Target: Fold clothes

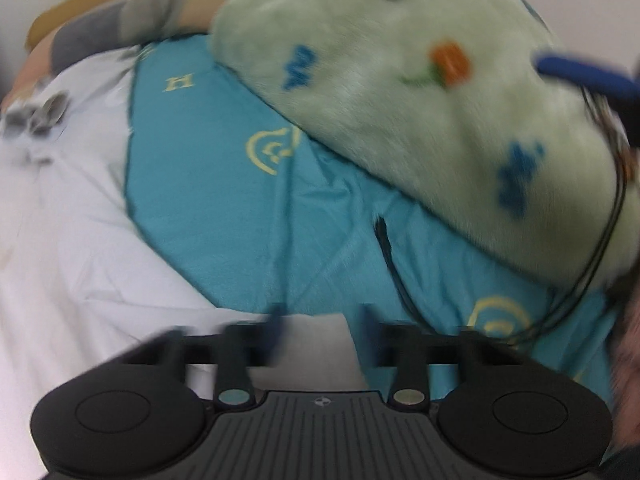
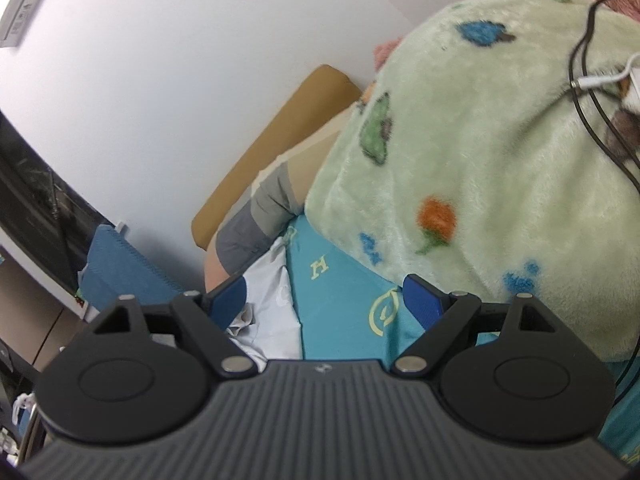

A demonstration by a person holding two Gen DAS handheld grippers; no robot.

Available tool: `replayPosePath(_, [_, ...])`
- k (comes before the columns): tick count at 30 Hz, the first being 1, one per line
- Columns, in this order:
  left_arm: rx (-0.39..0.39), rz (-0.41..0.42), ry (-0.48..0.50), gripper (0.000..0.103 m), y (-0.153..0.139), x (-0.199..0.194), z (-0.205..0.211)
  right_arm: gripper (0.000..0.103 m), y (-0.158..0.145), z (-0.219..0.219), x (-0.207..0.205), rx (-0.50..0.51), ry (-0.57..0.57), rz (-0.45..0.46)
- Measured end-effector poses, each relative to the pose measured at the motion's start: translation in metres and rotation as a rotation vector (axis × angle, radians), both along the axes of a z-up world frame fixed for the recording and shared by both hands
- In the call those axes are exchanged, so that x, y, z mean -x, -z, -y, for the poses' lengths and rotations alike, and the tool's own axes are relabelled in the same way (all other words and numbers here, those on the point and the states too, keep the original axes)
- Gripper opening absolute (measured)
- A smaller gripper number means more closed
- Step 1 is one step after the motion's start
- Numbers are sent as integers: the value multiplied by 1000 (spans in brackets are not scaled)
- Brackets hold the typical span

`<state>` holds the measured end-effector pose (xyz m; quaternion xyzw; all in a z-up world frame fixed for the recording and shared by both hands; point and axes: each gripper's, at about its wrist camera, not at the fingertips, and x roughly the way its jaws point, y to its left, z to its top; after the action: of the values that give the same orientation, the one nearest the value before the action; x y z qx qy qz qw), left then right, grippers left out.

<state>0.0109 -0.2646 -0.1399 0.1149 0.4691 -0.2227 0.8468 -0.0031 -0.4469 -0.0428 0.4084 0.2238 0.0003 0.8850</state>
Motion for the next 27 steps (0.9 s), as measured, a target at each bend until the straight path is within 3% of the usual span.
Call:
replayPosePath(3, [-34, 67, 51, 2, 5, 10, 1, 87, 2, 8, 5, 27, 101, -17])
replayPosePath(5, [-17, 88, 58, 2, -2, 15, -6, 89, 1, 14, 11, 57, 188, -27])
replayPosePath(11, [193, 93, -20, 2, -75, 39, -79, 88, -2, 11, 17, 62, 187, -17])
replayPosePath(15, [253, 94, -95, 2, -116, 67, -148, 88, -15, -6, 21, 133, 175, 16])
replayPosePath(19, [237, -8, -214, 2, -121, 87, -206, 88, -21, -23, 17, 170, 113, 5])
replayPosePath(24, [144, -199, -357, 2, -86, 88, -248, 88, -29, -60, 11, 260, -2, -12])
replayPosePath(27, [176, -246, -387, 5, -80, 83, -257, 88, -29, -83, 8, 317, -77, -30])
